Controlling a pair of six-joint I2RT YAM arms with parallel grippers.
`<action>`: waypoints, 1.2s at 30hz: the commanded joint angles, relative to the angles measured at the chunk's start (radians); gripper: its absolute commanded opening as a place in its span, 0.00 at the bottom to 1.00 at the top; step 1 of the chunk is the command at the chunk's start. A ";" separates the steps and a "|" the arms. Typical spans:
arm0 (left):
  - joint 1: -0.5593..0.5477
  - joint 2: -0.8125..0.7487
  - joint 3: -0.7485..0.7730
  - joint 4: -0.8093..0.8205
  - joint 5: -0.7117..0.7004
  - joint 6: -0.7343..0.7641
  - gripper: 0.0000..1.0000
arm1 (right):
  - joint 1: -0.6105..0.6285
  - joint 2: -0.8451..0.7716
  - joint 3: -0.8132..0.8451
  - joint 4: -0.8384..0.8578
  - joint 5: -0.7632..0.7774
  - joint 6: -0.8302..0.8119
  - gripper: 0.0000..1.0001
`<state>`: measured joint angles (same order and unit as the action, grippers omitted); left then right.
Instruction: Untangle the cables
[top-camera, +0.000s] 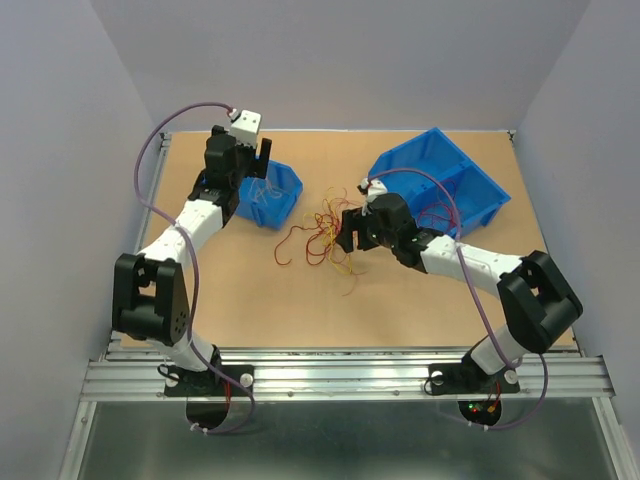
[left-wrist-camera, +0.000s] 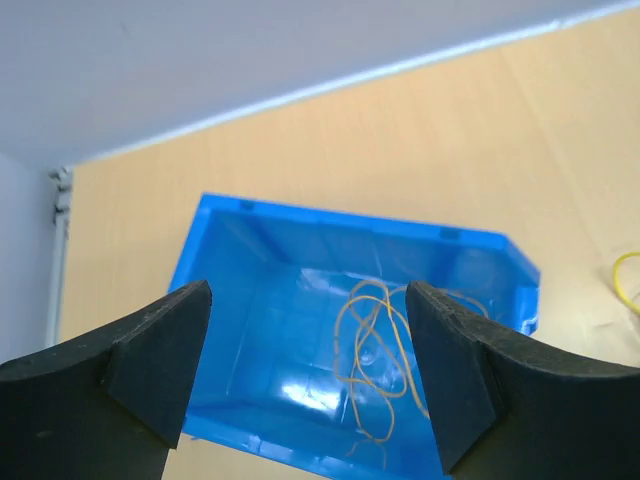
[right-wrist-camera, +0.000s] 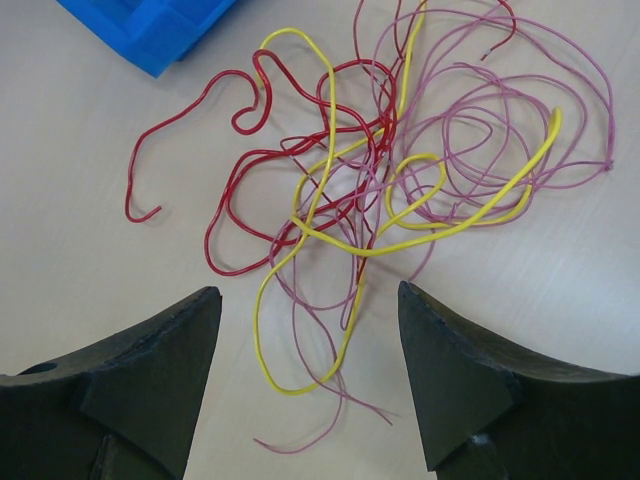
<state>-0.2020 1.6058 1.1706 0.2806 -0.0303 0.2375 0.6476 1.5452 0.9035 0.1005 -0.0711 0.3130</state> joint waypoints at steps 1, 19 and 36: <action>-0.056 -0.092 -0.077 0.118 -0.042 0.055 0.91 | 0.014 0.003 0.072 -0.008 0.117 0.004 0.76; -0.359 -0.267 -0.427 0.255 0.323 0.226 0.91 | 0.015 -0.227 -0.147 0.117 0.537 0.362 0.76; -0.471 0.010 -0.265 0.187 0.182 0.232 0.86 | 0.015 -0.433 -0.298 0.221 0.742 0.390 0.75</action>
<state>-0.6609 1.6421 0.9054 0.4492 0.1944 0.4484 0.6559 1.1557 0.6304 0.2008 0.6796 0.7441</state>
